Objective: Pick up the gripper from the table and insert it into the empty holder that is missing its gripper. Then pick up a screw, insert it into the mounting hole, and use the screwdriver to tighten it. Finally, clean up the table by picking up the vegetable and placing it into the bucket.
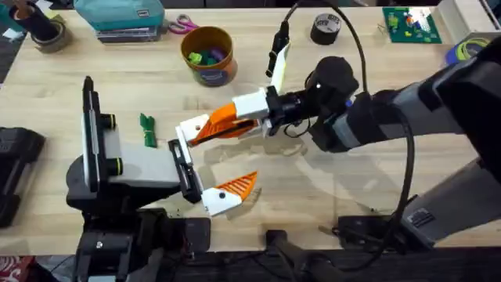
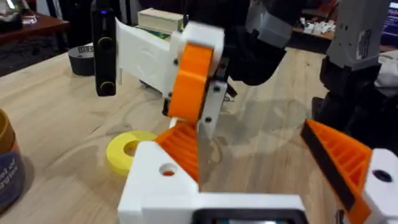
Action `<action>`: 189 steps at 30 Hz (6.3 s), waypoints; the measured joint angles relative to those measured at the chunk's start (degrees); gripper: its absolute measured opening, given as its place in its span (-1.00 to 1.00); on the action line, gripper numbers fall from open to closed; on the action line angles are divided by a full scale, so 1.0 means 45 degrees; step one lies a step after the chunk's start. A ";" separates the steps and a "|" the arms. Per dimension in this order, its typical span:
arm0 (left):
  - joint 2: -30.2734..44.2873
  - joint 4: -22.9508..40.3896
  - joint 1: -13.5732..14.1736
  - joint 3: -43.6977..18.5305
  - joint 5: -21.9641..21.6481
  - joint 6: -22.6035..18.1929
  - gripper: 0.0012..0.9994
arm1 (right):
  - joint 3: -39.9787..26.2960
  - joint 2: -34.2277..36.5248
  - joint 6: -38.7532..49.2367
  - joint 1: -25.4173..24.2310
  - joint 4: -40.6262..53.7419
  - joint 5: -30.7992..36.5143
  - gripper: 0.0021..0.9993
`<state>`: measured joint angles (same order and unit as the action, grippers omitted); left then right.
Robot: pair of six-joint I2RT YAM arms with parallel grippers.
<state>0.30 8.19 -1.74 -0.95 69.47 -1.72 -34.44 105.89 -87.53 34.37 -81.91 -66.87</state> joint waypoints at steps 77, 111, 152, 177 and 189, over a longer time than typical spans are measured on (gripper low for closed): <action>0.0000 0.0000 0.0000 0.0000 0.0000 0.0000 0.97 | -0.8393 -0.8759 1.8899 -0.2016 3.3284 1.4027 0.99; 0.0000 0.0000 0.0000 0.0000 0.0003 0.0000 0.97 | -0.8332 -0.5950 1.8164 0.0112 3.2453 1.4831 0.99; 0.0004 0.0000 0.0000 0.0000 0.0000 0.0000 0.97 | -0.7757 -0.2764 1.8161 0.0423 2.9817 1.4960 0.99; 0.0000 0.0000 0.0000 0.0000 0.0000 0.0000 0.97 | -0.8748 -0.1538 1.8161 0.0505 2.9714 1.4999 0.98; 0.0001 0.0000 0.0000 0.0000 0.0000 0.0000 0.97 | -0.8752 -0.1467 1.8118 0.0767 2.9173 1.4999 0.93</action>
<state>0.30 8.19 -1.74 -0.95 69.47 -1.72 -73.82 99.29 -6.00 37.82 49.37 0.62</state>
